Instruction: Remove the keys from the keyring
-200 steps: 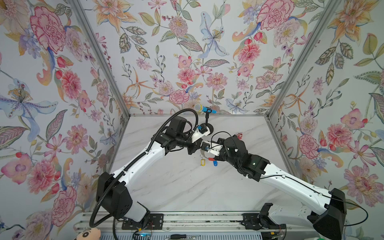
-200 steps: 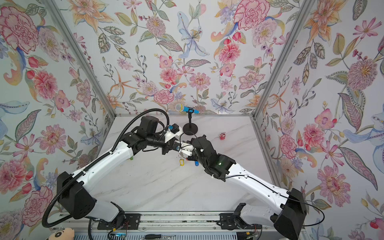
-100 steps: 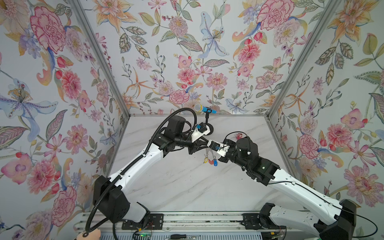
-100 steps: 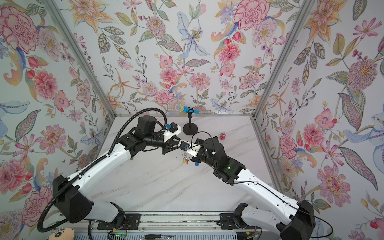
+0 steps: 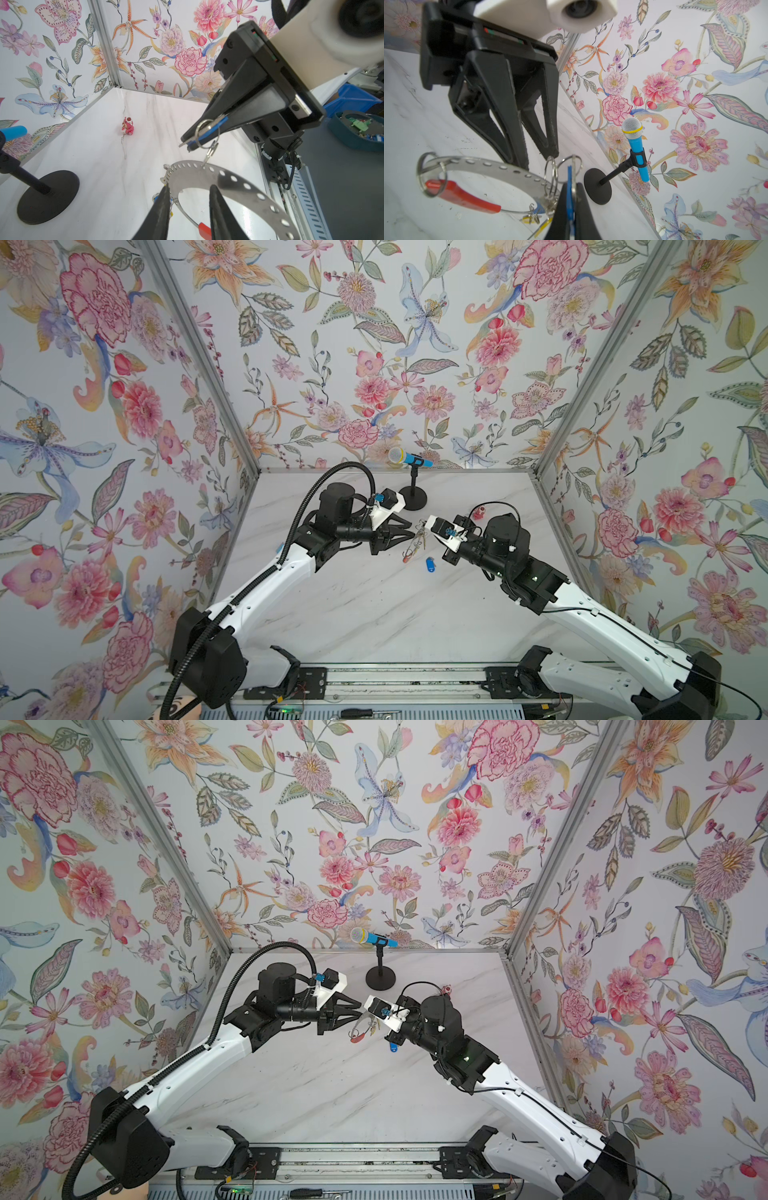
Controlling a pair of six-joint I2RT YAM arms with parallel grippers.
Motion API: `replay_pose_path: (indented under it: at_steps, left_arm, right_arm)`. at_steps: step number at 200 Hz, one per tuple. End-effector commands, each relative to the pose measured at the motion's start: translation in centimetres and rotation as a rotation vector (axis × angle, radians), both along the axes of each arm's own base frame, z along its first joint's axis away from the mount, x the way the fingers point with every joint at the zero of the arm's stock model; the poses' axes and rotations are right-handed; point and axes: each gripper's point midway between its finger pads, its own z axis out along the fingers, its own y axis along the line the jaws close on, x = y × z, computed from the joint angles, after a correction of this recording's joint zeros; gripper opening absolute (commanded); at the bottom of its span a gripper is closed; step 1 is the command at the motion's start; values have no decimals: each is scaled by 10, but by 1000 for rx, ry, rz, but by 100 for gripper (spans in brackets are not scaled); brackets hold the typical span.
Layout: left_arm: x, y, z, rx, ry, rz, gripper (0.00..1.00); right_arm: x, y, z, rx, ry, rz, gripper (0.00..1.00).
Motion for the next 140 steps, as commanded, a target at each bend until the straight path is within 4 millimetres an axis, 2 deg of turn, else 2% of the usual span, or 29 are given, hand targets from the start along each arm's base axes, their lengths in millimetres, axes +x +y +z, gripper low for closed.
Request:
replay_pose_path:
  at_steps: [1, 45, 72, 122, 140]
  left_arm:
    - [-5, -1, 24, -104, -15, -40, 32]
    - [-17, -5, 40, -223, -3, -95, 30]
    - [-19, -8, 37, -227, 12, -108, 25]
    - [-27, -17, 41, -242, 11, -136, 23]
    - [-29, -19, 40, -238, 15, -145, 19]
  right_arm:
    - [-6, 1, 16, 82, -12, 31, 0]
    - [-7, 2, 20, 99, -11, 45, 0]
    - [-8, 2, 22, 110, -10, 53, 0]
    - [-9, 2, 24, 122, -8, 62, 0]
    - [-9, 2, 24, 124, -7, 62, 0]
